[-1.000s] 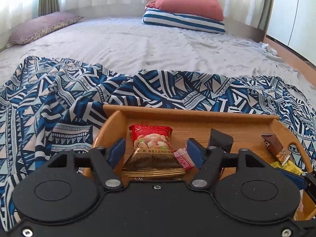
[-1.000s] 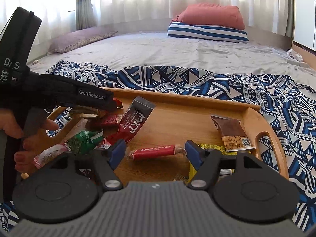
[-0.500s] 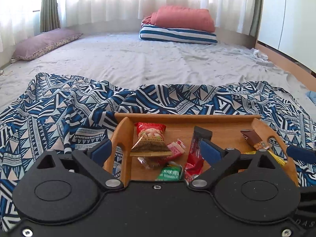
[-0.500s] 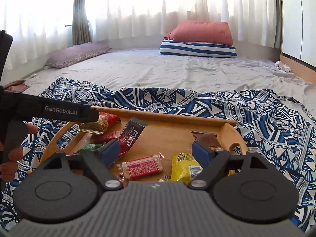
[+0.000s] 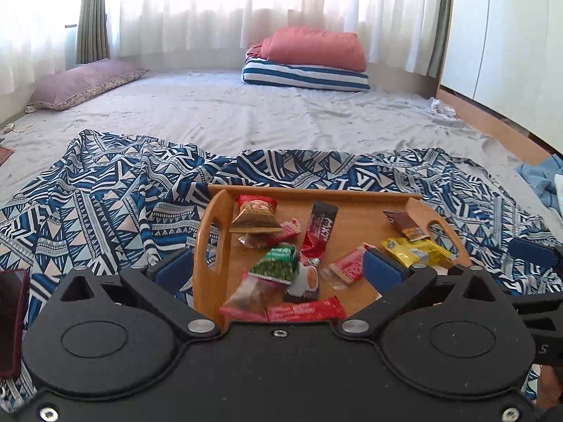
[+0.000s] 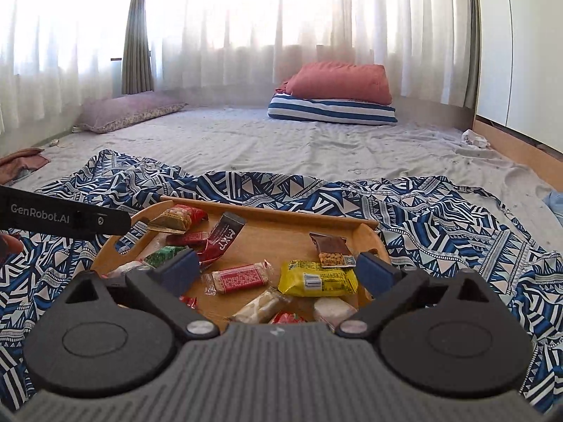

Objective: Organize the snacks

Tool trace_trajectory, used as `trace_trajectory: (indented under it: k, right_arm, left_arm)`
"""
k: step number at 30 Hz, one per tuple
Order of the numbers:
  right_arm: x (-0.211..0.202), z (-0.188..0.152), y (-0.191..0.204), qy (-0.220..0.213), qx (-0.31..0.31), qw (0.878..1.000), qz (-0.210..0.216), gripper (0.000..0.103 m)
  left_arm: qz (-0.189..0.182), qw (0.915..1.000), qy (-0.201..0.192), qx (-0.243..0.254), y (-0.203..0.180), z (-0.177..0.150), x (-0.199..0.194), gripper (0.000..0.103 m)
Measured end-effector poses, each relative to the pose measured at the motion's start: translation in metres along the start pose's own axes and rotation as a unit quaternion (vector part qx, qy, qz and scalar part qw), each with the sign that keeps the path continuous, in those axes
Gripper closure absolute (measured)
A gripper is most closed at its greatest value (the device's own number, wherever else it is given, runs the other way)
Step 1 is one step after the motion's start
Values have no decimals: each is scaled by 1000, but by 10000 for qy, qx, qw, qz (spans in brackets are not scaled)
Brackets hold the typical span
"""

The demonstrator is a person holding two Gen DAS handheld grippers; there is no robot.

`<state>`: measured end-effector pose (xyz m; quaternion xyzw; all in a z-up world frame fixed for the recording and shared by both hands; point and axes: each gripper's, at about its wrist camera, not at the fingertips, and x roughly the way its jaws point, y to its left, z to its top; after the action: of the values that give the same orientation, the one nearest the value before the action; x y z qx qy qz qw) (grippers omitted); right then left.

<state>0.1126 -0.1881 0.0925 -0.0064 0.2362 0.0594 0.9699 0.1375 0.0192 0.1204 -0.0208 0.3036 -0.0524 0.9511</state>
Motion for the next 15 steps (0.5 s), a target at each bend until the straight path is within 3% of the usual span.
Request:
trace_trajectory:
  k: [7,15]
  right_arm:
    - [-24,-18,-1,-74,80,9999,-26,0]
    - [-38,-53,-4,24,135,9998,-168,0]
  left_arm:
    - [-28,9998,-10,-182,-5,-37,-24,0]
    - [-8,9997,63,-249,-10,-83,-26,0]
